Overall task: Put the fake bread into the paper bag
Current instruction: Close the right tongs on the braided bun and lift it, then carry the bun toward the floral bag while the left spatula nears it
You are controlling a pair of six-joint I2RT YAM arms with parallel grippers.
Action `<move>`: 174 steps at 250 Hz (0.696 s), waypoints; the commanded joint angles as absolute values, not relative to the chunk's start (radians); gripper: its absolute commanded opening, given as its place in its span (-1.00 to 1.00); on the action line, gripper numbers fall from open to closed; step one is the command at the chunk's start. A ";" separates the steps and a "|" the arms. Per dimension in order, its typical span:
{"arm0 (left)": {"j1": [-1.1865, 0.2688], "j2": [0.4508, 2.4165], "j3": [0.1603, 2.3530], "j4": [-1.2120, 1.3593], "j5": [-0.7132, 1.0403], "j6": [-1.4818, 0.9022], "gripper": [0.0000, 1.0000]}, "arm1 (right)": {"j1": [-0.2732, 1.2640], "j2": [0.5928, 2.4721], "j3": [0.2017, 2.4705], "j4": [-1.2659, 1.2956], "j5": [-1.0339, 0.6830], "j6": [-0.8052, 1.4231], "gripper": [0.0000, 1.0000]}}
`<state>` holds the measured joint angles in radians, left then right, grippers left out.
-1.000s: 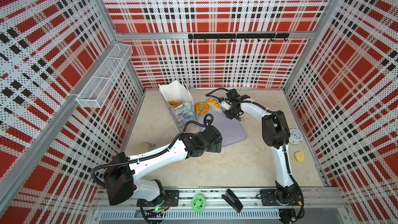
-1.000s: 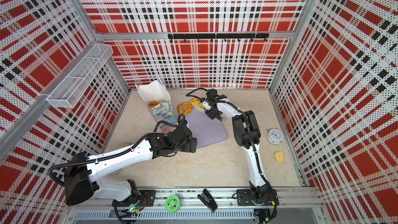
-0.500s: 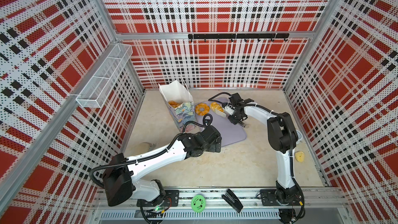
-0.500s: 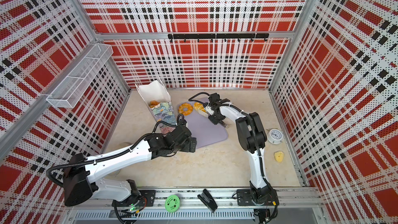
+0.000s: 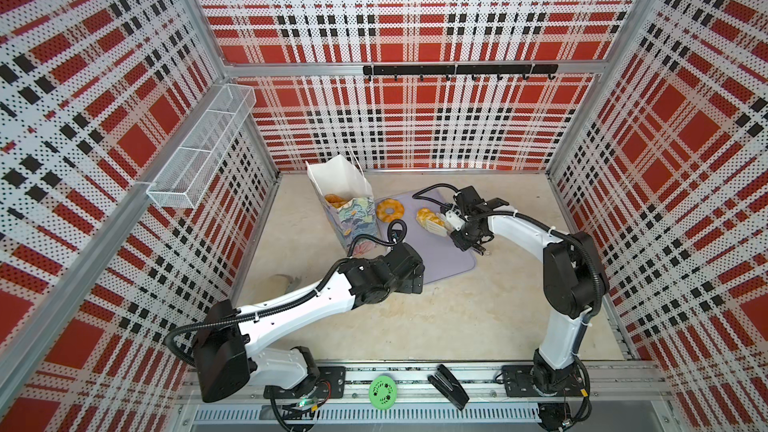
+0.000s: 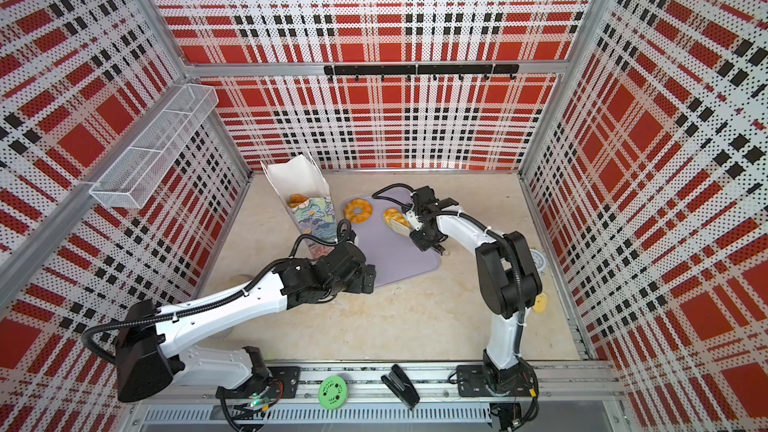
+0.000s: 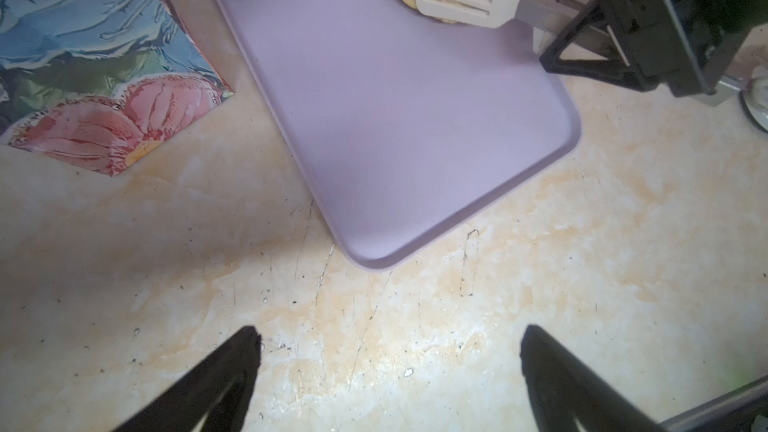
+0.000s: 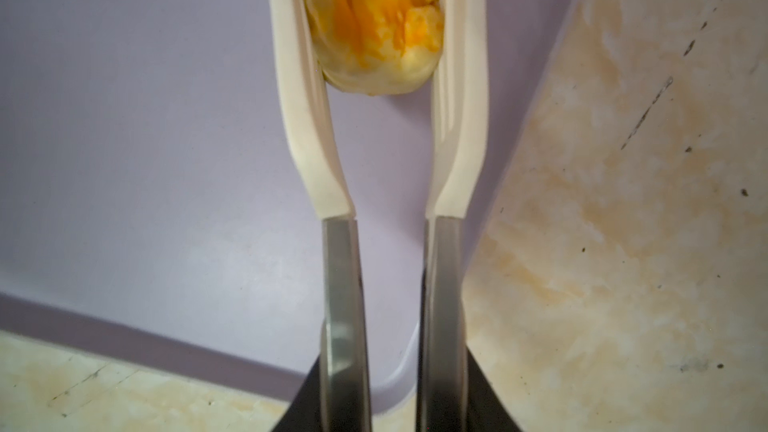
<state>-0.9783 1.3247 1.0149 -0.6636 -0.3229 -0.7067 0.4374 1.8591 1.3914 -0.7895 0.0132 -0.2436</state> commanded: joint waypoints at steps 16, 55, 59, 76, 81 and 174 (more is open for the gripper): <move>-0.985 1.284 1.056 -0.695 -0.388 -0.677 0.99 | 0.443 1.778 1.360 -0.759 -0.019 -0.204 -0.47; -0.983 1.260 1.076 -0.695 -0.394 -0.644 0.99 | 0.443 1.739 1.329 -0.747 -0.059 -0.164 -0.50; -0.983 1.260 1.077 -0.695 -0.392 -0.639 0.99 | 0.443 1.735 1.327 -0.746 -0.065 -0.160 -0.50; -0.982 1.259 1.084 -0.695 -0.386 -0.622 0.99 | 0.443 1.718 1.319 -0.743 -0.076 -0.146 -0.51; -0.982 1.259 1.086 -0.696 -0.384 -0.617 0.99 | 0.443 1.714 1.318 -0.743 -0.078 -0.144 -0.51; -0.935 1.246 1.137 -0.711 -0.347 -0.540 0.99 | 0.443 1.606 1.296 -0.740 -0.134 -0.106 -0.50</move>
<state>-0.9581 1.2694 1.0916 -0.6918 -0.3473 -0.5793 0.4374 1.6741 1.3025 -0.7879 -0.0849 -0.1299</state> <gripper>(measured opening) 0.993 0.310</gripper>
